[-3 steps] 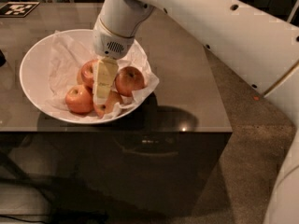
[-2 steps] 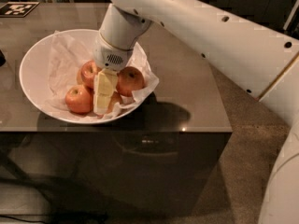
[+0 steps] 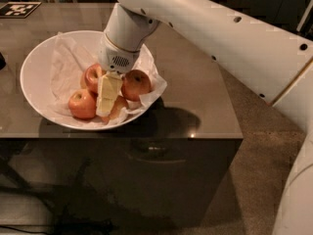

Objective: Pick apple from white bowl

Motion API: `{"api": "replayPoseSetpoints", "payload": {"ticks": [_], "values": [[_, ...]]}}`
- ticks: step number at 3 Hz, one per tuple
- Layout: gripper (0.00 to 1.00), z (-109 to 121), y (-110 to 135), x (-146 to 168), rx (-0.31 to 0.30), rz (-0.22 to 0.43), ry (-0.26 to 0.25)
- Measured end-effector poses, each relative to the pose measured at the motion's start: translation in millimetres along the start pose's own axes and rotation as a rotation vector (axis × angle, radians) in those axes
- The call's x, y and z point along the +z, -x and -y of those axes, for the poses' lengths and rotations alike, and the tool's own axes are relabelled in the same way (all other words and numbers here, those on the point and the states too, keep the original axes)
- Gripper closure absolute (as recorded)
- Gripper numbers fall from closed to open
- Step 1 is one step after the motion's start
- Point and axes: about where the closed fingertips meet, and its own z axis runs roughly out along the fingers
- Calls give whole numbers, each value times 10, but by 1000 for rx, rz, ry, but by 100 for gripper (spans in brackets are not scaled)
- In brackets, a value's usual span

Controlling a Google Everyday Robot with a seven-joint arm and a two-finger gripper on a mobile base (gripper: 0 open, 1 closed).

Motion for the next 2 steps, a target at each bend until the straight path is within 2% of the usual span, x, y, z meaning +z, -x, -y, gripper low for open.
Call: {"api": "replayPoseSetpoints", "payload": {"ticks": [2], "values": [[89, 0, 2, -4, 0, 0, 0]]}}
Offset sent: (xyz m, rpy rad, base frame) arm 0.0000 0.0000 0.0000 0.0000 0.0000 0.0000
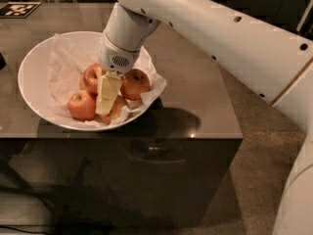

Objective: Pick apple from white bowl

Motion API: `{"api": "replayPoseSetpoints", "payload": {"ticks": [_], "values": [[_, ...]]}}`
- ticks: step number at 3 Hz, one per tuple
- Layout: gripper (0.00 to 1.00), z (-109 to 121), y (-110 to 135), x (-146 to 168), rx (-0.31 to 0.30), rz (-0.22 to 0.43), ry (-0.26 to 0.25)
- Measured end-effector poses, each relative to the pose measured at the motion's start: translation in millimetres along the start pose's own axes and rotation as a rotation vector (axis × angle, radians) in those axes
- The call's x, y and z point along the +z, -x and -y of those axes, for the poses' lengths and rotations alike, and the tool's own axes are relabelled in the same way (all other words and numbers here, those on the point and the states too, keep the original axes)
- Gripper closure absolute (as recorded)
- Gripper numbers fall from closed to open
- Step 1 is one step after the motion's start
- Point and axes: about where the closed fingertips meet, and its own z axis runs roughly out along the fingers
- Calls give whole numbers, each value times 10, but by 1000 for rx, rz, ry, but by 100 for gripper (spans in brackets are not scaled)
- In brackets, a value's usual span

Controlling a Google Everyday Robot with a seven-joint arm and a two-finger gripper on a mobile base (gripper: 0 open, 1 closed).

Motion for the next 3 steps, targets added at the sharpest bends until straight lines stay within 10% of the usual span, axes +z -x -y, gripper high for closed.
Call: {"api": "replayPoseSetpoints", "payload": {"ticks": [3], "values": [[100, 5, 197, -560, 31, 19, -55]]}}
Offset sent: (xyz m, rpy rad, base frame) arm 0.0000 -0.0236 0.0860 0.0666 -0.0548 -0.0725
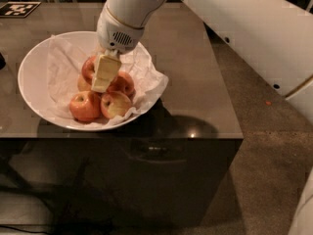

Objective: Pick apple from white bowl

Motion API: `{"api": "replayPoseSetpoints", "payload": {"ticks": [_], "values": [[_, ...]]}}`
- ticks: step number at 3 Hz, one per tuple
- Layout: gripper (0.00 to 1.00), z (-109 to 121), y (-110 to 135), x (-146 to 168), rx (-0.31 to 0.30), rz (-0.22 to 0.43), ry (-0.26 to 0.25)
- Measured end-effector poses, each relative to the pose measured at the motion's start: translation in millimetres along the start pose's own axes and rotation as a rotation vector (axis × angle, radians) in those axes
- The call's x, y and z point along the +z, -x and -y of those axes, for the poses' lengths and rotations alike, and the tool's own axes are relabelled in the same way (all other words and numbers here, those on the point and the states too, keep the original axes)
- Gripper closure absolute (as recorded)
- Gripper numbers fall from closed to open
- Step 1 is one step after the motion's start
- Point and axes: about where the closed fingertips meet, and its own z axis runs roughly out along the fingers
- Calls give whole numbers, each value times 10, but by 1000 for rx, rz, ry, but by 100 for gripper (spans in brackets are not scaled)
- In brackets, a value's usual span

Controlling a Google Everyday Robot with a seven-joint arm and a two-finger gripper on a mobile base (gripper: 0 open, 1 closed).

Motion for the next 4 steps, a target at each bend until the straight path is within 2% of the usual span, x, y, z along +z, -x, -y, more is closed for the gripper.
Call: {"api": "replayPoseSetpoints", "payload": {"ticks": [1, 2, 3, 4], "values": [[100, -7, 8, -45, 23, 12, -2], [100, 58, -38, -214, 76, 80, 13], [100, 166, 81, -550, 84, 133, 2], [100, 387, 556, -1194, 25, 183, -59]]}}
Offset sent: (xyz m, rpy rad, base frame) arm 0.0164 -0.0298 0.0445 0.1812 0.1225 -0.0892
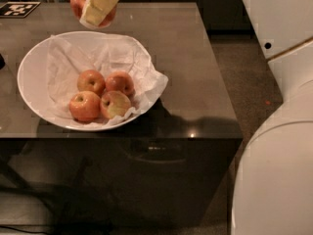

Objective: Pick apple from white bowl

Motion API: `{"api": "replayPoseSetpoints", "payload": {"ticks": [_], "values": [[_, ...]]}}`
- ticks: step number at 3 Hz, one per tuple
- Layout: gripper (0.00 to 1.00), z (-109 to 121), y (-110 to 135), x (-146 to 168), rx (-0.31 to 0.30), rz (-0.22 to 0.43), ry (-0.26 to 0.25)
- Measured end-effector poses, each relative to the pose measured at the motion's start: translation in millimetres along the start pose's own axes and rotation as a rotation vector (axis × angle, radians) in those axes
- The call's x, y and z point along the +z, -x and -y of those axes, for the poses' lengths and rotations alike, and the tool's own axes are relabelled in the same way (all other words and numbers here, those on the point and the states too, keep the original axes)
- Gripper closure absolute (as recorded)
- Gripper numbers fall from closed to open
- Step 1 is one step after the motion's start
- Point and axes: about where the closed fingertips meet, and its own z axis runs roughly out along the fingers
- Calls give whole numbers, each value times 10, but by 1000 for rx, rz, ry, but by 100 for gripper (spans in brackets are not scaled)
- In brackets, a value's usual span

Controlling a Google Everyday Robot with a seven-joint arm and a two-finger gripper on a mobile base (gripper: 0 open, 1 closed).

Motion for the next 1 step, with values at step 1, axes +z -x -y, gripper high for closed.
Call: {"api": "replayPoseSetpoints", "payload": {"ticks": [1], "values": [[100, 27, 32, 17, -2, 9, -8]]}}
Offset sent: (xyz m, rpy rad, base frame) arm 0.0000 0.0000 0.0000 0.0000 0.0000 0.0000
